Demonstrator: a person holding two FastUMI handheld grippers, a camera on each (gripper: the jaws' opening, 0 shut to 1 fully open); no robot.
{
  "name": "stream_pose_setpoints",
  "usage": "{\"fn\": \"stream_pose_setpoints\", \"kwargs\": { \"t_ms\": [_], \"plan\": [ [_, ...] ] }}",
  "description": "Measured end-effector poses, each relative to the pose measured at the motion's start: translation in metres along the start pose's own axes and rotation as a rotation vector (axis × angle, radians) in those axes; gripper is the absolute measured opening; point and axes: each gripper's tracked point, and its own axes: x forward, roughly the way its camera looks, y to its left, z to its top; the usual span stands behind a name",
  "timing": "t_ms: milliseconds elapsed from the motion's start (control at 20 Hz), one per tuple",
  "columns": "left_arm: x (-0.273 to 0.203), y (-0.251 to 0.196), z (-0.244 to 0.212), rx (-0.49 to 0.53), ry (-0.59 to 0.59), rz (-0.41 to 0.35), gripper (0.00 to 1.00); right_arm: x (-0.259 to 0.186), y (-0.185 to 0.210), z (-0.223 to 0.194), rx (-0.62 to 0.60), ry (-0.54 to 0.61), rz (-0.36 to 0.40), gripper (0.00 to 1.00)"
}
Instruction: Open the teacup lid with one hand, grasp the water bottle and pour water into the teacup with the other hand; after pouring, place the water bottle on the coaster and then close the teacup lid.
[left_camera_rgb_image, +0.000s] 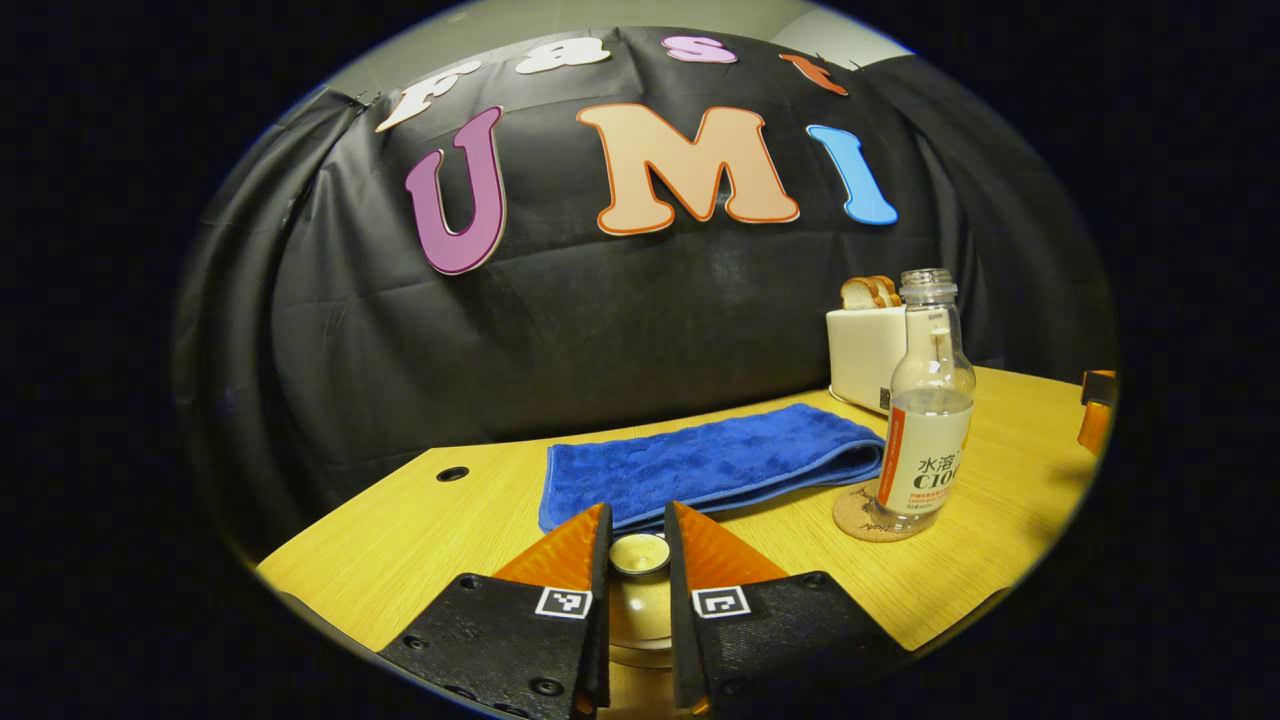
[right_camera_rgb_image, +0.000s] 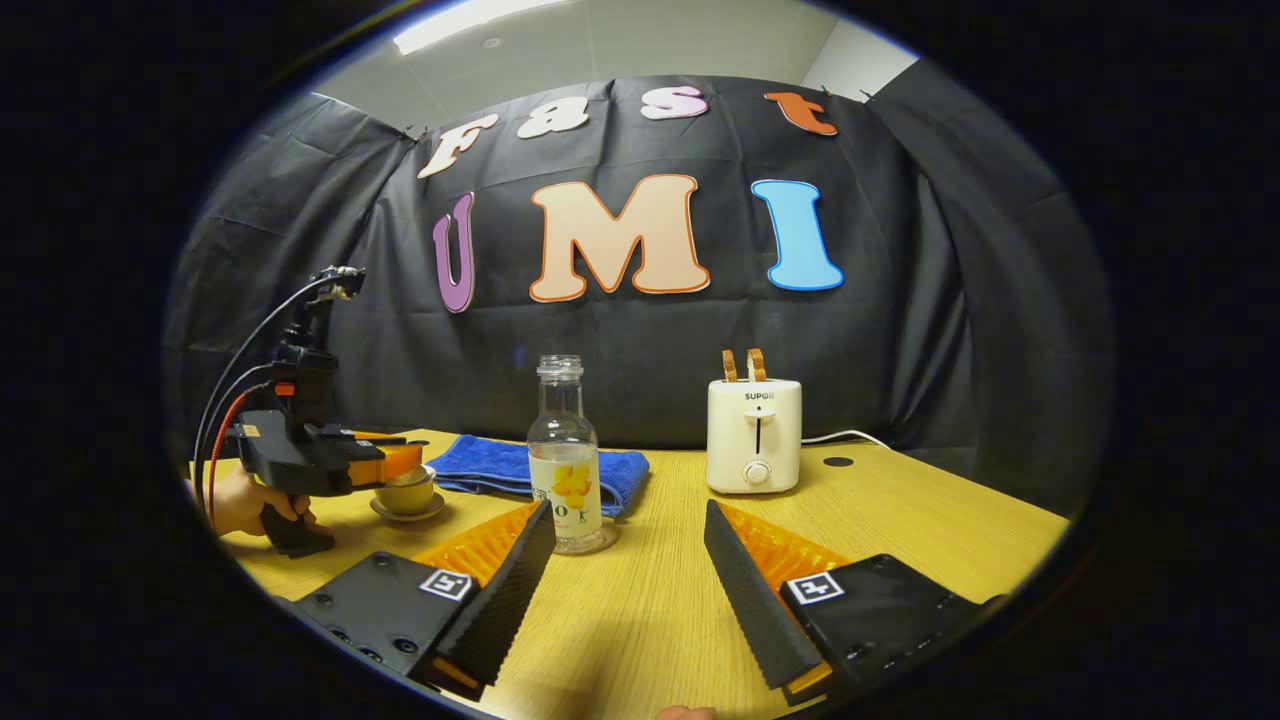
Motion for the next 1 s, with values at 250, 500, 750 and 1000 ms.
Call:
{"fn": "stream_pose_setpoints", "kwargs": {
  "t_ms": [250, 500, 750, 1000],
  "plan": [
    [0.000, -0.002, -0.001, 0.010, 0.012, -0.005, 0.23, 0.000, 0.000, 0.001, 0.001, 0.001, -0.001, 0.97],
    [-0.001, -0.004, -0.002, 0.016, 0.020, -0.011, 0.29, 0.000, 0.000, 0.001, 0.001, 0.000, -0.002, 0.91],
    [-0.004, 0.001, 0.001, -0.001, 0.008, 0.002, 0.53, 0.001, -0.001, 0.000, 0.000, 0.001, -0.002, 0.91],
    [-0.014, 0.011, 0.004, -0.074, -0.039, 0.022, 0.97, 0.001, -0.002, 0.000, 0.000, 0.000, -0.007, 0.97]
  ]
}}
